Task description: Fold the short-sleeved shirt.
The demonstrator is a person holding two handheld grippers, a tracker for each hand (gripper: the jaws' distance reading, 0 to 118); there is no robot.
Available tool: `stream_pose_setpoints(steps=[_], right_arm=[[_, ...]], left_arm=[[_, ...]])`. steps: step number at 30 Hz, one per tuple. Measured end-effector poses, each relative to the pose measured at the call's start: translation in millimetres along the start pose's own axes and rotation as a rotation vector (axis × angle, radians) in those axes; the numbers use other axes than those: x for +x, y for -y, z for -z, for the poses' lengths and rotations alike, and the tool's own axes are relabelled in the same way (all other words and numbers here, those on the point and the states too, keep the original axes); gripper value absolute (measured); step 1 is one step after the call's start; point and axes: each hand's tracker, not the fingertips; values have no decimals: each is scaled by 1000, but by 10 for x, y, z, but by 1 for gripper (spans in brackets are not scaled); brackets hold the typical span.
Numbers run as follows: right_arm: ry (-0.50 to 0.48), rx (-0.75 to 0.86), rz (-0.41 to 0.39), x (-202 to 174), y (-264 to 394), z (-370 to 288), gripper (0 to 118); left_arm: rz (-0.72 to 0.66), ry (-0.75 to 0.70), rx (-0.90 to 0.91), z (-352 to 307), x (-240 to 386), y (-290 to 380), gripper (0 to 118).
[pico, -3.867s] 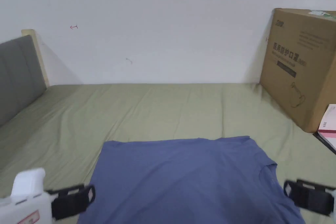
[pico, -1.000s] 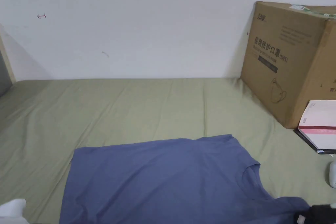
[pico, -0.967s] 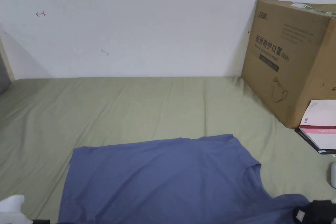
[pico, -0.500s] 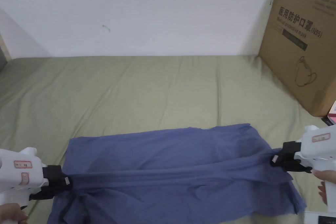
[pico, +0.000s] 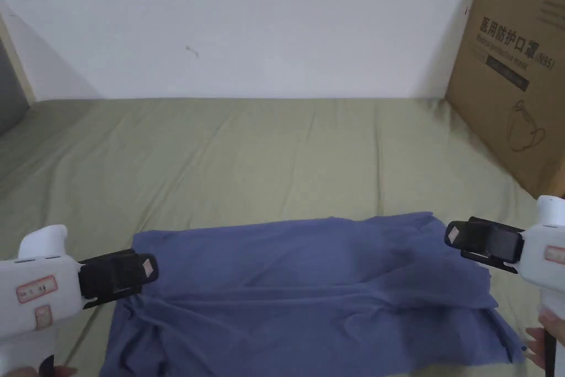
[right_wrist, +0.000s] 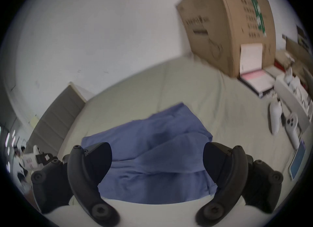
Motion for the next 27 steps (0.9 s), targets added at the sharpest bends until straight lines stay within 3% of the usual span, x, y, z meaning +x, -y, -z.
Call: stream_pose_setpoints(steps=[2,3,4,5,6,7,9,11,14,18,19,21,22,27], right_arm=[[-49,65,-47,-176,83,-271,108],[-61,98,-75,-268,149,-427,105],[-68,134,-92,-353,227,-572,94],[-87,151,-104,-410,291,-682,76],[-105,159,-106,-473,365,-770,43],[-103,158,-97,-513,431,-846,0],[-94,173,-62,-559,546,-951,0],[-172,126,-30,-551,616,-975,0],[-150,131,-70,-567,661,-1031,0],[-165,96,-105,-484,632,-985,0],[-166,85,-110,-472,624,-966,0],[-169,72,-111,-440,618,-937,0],[-167,68,-107,-458,616,-947,0],[-173,41,-38,-317,632,-882,0]], left_arm=[[71,-43,87,-239,161,101,94],[83,-66,113,-350,261,177,75],[92,-68,139,-448,298,249,40],[93,-57,145,-522,317,318,17],[87,-58,153,-595,367,409,5],[90,-57,171,-662,398,499,5],[109,-41,202,-812,386,668,3],[163,-85,211,-883,466,757,1],[166,-154,115,-870,481,717,1],[-15,-165,-148,-448,105,482,2],[-3,-171,-184,-304,-1,451,16],[16,-186,-236,-18,-150,421,83],[16,-217,-254,126,-234,413,106],[40,-328,-315,708,-474,457,109]])
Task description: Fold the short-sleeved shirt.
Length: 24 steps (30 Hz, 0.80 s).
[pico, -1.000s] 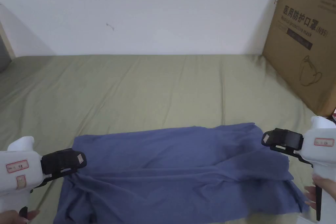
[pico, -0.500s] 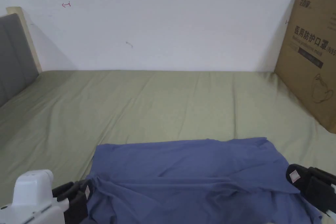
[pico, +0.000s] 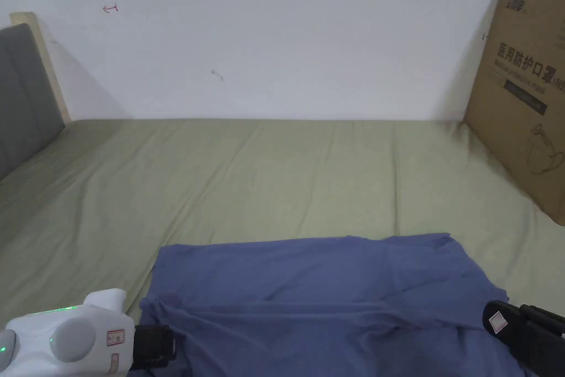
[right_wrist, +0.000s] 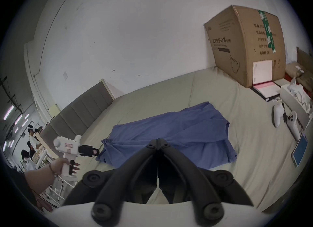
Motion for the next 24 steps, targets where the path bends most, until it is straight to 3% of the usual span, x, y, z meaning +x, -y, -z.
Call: stream_pose_setpoints(steps=[5,7,10,13,15,17,18,19,24], right_arm=[[27,-32,41,265,47,47,0],[34,-41,46,316,84,40,0],[40,-53,59,411,106,52,0],[36,-61,78,492,121,74,0],[41,-63,81,441,146,70,0],[42,-67,89,495,135,72,0],[42,-66,94,536,125,68,0],[50,-63,95,540,124,65,0],[116,-130,130,914,-89,202,0]], left_arm=[[-49,-138,-219,591,-2,34,112],[-22,-129,-155,520,88,44,115],[-91,-87,-86,542,24,141,118],[-30,-161,-46,507,176,228,117],[-33,-151,-72,401,207,186,105],[-29,-136,-37,259,229,239,63],[-6,-116,-9,186,197,209,26],[16,-110,21,82,195,217,3],[-108,63,144,-410,40,124,3]])
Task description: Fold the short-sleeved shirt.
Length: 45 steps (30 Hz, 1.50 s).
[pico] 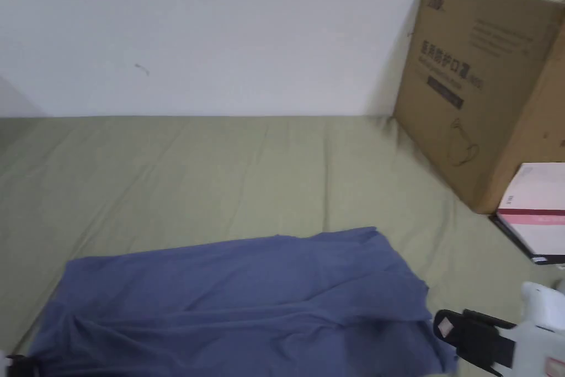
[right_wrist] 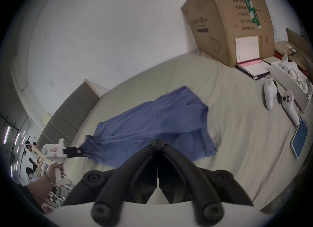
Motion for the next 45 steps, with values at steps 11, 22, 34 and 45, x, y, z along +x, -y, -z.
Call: stream_pose_setpoints(steps=[11,22,34,45], right_arm=[[261,-427,84,781,-339,1193,106],[157,-415,-30,402,-236,906,5],[96,-434,-10,401,177,-305,5],[185,-498,55,611,722,-116,25]], left_arm=[[103,8,-18,-55,91,-83,3],[49,54,-80,-88,-41,-111,3],[122,97,-138,-798,-381,242,3],[-41,93,-311,-553,-741,802,38]])
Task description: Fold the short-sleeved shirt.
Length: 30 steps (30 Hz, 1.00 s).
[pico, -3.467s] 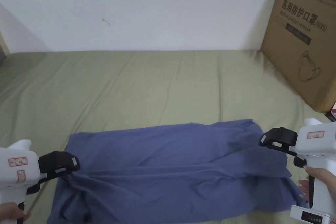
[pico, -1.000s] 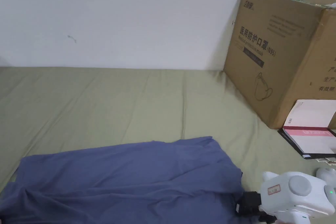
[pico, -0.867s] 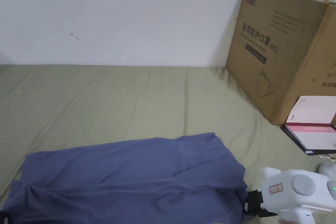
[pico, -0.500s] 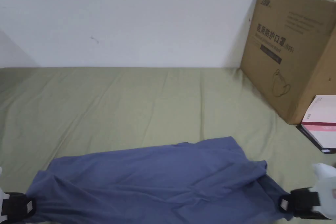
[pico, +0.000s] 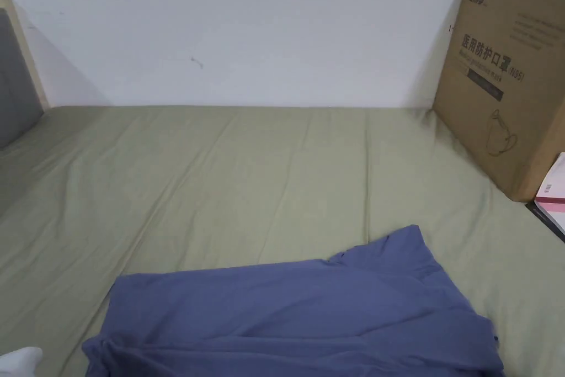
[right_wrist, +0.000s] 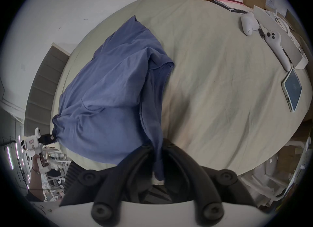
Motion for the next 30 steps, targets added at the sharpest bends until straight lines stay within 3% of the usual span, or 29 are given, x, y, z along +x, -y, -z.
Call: stream_pose_setpoints(steps=[1,2,3,7,11,13,15,16,17,19,20,21,27,30], right_arm=[[-4,19,26,-7,1,-24,73],[-9,31,42,-25,-2,-46,104],[-9,35,57,-52,-4,-57,113],[-49,112,42,-339,23,-363,113],[-87,285,-46,-690,10,-776,113],[-132,393,-103,-913,-37,-996,112],[-195,488,-149,-1097,-139,-1147,106],[-218,529,-178,-1218,-188,-1205,85],[-234,569,-195,-1329,-241,-1244,78],[-286,618,-227,-1490,-404,-1222,56],[-310,640,-238,-1606,-481,-1163,18],[-302,657,-237,-1700,-548,-1092,0],[-354,620,-230,-1855,-910,-731,0],[-347,570,-259,-1875,-987,-566,0]], left_arm=[[0,-5,-5,-20,2,-15,78],[-2,1,-4,-38,-5,-16,98],[-10,14,-4,-77,-6,-12,102],[-28,37,68,-403,126,-33,101],[20,94,240,-832,423,-116,101],[101,43,374,-1040,665,-160,100],[147,16,489,-1175,847,-218,94],[158,12,529,-1202,916,-264,77],[168,17,562,-1216,970,-311,77],[178,51,578,-1204,1053,-451,62],[177,55,572,-1169,1086,-524,31],[185,55,557,-1079,1110,-642,2],[264,-18,473,-634,1162,-1185,0],[235,-105,295,-208,977,-1618,0]])
